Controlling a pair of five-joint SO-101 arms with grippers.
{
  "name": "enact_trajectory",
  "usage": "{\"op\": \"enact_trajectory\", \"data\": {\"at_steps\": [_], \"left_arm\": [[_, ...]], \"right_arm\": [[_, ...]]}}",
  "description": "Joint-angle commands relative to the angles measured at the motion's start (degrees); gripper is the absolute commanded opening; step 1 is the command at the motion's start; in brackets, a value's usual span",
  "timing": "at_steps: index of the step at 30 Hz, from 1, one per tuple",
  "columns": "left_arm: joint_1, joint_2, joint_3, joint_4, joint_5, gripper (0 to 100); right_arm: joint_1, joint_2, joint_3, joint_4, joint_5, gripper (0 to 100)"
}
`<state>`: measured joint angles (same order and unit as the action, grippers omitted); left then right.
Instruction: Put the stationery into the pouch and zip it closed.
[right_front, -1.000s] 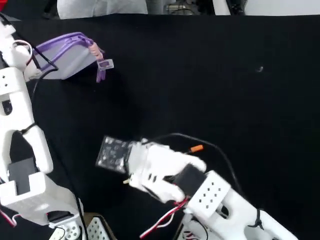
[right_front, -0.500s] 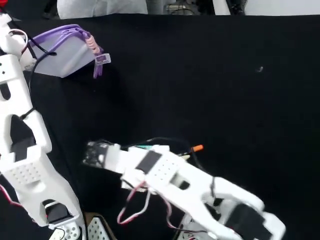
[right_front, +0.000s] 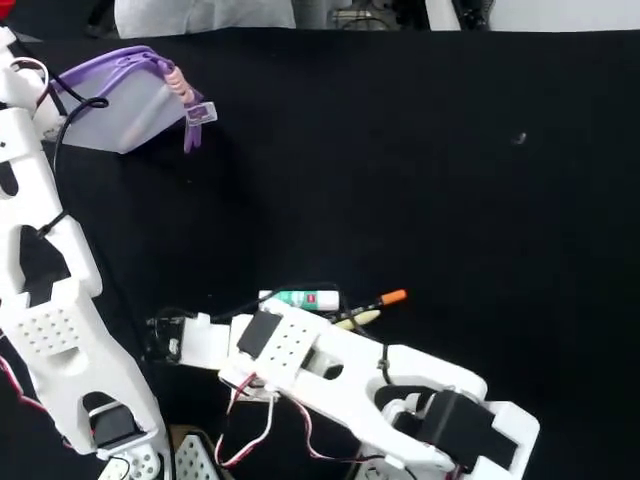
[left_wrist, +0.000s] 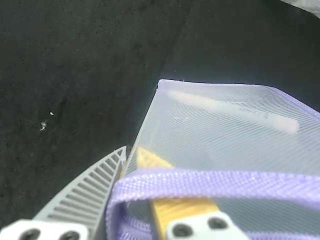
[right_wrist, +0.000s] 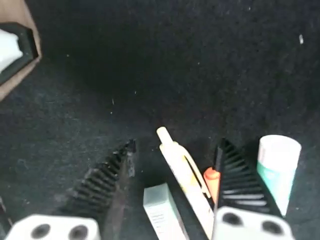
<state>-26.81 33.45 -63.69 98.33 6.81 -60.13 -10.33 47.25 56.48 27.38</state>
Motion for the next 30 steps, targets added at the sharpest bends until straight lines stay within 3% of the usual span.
{"op": "enact_trajectory", "data": {"at_steps": [1, 8, 18, 22, 25, 30], "left_arm": [[-2.42, 2.20, 0.04, 0.35, -1.23, 3], [-2.42, 2.20, 0.13, 0.35, -1.23, 3], [-2.15, 2.20, 0.13, 0.35, -1.23, 3], [-2.15, 2.20, 0.13, 0.35, -1.23, 3], [-2.15, 2.20, 0.13, 0.35, -1.23, 3], [-2.07, 2.20, 0.13, 0.35, -1.23, 3]], "right_arm": [[2.81, 2.95, -4.70, 1.05, 0.35, 24.3], [5.54, 7.69, -14.37, 9.05, 0.35, 24.3], [5.63, 8.22, -12.79, 9.32, 10.55, 24.2], [5.80, 8.31, -12.70, 8.88, 14.68, 16.6], [5.80, 8.48, -12.53, 8.88, 15.03, 12.9], [5.80, 12.70, -10.59, 5.54, 14.95, 15.5]]}}
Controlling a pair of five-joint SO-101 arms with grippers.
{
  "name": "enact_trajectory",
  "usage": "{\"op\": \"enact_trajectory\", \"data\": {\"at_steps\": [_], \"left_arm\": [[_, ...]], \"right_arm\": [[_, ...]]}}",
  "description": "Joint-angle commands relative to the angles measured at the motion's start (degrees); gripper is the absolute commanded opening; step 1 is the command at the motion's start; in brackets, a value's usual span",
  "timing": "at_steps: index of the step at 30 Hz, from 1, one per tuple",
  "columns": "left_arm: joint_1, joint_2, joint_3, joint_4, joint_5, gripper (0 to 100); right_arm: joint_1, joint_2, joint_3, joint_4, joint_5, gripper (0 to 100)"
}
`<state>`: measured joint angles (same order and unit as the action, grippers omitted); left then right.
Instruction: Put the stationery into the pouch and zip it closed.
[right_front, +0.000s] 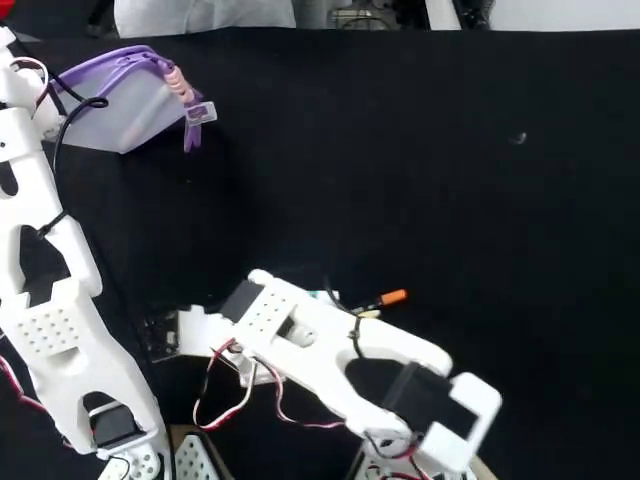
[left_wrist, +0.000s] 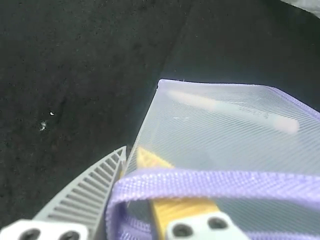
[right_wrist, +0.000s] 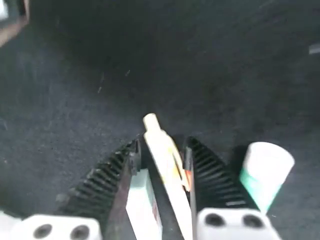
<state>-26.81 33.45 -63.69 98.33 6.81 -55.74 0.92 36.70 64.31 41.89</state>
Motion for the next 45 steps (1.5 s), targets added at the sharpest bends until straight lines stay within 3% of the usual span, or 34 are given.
{"op": "enact_trajectory", "data": {"at_steps": [1, 7, 12, 17, 26, 32, 45], "left_arm": [[-2.07, 2.20, 0.13, 0.35, -1.23, 3], [-2.07, 2.20, 0.13, 0.35, -1.23, 3], [-2.07, 2.20, 0.13, 0.35, -1.14, 3], [-1.98, 2.20, 0.13, 1.32, -1.05, 3], [2.07, 1.58, 1.19, 2.55, 0.44, 3], [4.35, 1.49, 3.56, 2.64, 0.44, 3], [10.59, -15.12, 19.30, 2.46, 0.53, 3]], "right_arm": [[1.49, 2.42, -0.40, -2.46, 0.35, 15.5], [1.49, 6.20, -3.12, -1.32, 0.35, 14.5], [1.49, 6.55, -3.74, -1.32, 0.26, 0.9], [1.49, 6.55, -4.26, -0.44, 0.26, 1.1], [1.58, 6.11, -18.07, 14.42, -0.26, 1.1], [3.16, -1.89, -25.71, 17.85, -3.08, 1.1], [14.33, -19.74, -30.73, 8.35, -3.08, 1.1]]}}
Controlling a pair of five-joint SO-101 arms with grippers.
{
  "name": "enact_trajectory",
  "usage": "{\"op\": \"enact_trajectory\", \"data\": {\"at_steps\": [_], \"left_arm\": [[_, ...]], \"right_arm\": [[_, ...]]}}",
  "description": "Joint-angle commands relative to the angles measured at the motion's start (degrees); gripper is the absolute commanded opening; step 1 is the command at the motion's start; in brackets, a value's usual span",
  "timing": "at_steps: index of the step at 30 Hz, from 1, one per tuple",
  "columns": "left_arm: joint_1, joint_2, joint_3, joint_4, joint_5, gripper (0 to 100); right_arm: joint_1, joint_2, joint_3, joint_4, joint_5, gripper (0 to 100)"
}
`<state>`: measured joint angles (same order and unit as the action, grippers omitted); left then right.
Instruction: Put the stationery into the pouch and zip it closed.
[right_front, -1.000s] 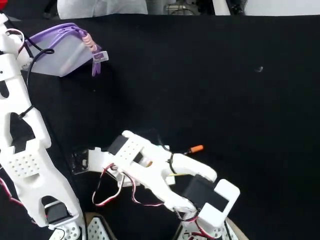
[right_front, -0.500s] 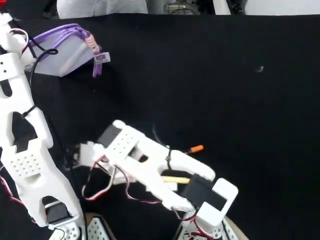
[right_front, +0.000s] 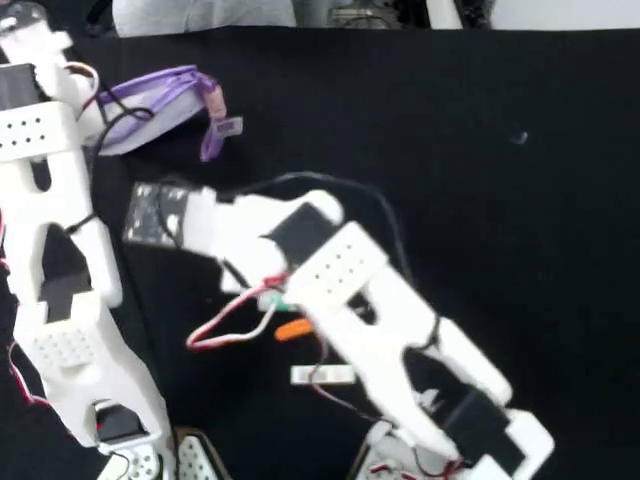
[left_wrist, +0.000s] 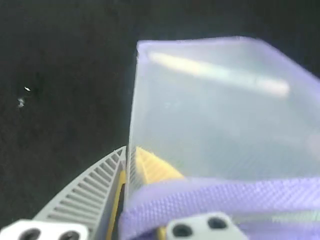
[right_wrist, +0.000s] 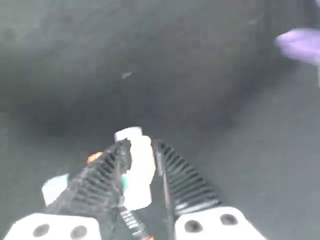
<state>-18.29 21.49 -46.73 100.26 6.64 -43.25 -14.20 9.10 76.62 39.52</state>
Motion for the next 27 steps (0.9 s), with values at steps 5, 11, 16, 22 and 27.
{"op": "enact_trajectory", "data": {"at_steps": [5, 11, 16, 22, 27], "left_arm": [[3.65, -4.48, 4.44, 0.53, 0.70, 3], [3.65, -4.48, 4.79, 0.44, 0.35, 3], [3.74, -4.66, 4.88, 0.44, 0.26, 3], [5.93, -5.01, 4.97, 0.53, 0.35, 3], [7.52, -5.01, 4.97, 0.53, 0.35, 3]], "right_arm": [[2.11, -8.22, -2.86, -10.90, -0.70, 1.1], [1.76, -13.14, -2.68, -18.90, -0.62, 1.1], [1.93, -18.07, 0.48, -26.64, -0.62, 1.1], [2.02, -28.26, 13.14, -41.32, -0.62, 1.1], [2.11, -38.55, 28.09, -58.02, -0.62, 1.1]]}}
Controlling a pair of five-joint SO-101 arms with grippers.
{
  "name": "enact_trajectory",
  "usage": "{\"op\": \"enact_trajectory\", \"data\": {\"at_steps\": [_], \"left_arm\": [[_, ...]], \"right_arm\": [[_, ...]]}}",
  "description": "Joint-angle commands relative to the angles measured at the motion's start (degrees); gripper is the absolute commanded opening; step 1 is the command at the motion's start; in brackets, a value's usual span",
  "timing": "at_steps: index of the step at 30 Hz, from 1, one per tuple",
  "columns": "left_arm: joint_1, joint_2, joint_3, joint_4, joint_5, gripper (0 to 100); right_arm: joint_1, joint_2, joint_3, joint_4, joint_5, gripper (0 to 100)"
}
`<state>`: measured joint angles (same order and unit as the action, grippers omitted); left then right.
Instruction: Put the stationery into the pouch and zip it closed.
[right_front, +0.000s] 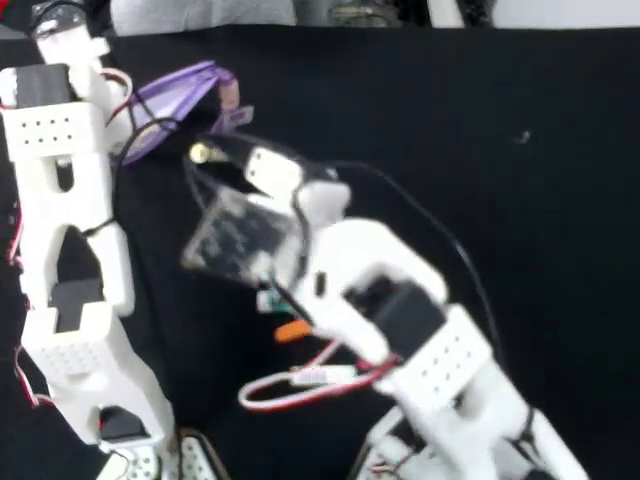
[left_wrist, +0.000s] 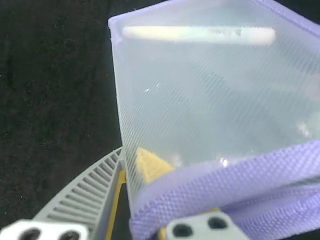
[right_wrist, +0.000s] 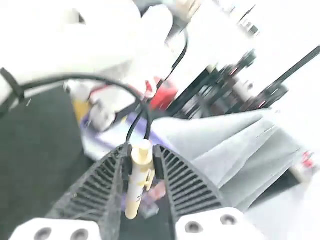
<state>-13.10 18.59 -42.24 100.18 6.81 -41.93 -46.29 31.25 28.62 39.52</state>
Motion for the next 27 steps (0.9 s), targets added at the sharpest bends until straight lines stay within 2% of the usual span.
{"op": "enact_trajectory", "data": {"at_steps": [1, 5, 10, 18, 22, 27], "left_arm": [[2.42, -2.20, 0.48, 0.62, 0.09, 3], [2.24, -2.20, 0.04, 0.62, 0.09, 3], [3.56, -2.29, -0.04, 0.70, 0.18, 3], [3.91, -14.24, 5.05, 0.79, 0.18, 3], [4.62, -19.69, 8.57, 0.70, 0.09, 3], [4.88, -19.52, 9.27, 0.62, 0.09, 3]], "right_arm": [[0.79, -8.22, 8.57, -13.54, -0.62, 1.1], [0.88, -13.23, 15.96, -24.35, -0.70, 1.1], [1.32, -14.11, 18.77, -31.30, -1.05, 1.1], [9.14, -14.02, 20.62, -40.35, -19.96, 1.1], [9.85, -14.02, 22.37, -42.37, -22.51, 1.1], [9.76, -14.37, 22.99, -42.37, -25.49, 1.1]]}}
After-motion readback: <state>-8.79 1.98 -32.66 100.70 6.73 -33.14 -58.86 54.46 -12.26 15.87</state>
